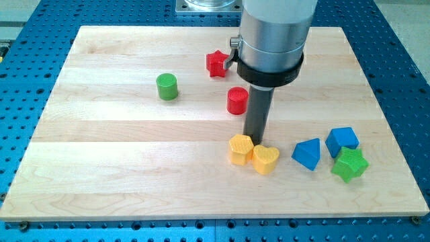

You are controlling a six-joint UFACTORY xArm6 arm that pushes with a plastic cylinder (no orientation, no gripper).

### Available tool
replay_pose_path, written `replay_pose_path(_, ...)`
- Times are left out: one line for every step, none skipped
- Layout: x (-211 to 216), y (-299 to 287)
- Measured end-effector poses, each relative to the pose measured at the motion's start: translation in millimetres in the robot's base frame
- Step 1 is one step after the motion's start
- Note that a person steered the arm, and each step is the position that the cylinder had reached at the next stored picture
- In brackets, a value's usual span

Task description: Move the yellow hexagon diagonally top left to the yellow heart

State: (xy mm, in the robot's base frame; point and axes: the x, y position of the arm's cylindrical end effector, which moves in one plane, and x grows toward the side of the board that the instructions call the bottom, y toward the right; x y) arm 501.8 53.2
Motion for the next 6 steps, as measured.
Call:
replay_pose_path(0, -93)
replay_pose_path(31, -112)
replay_pose_path(46, -13)
replay_pose_path(53, -10)
replay_pose_path(42, -107)
replay_pose_path(-12, -194)
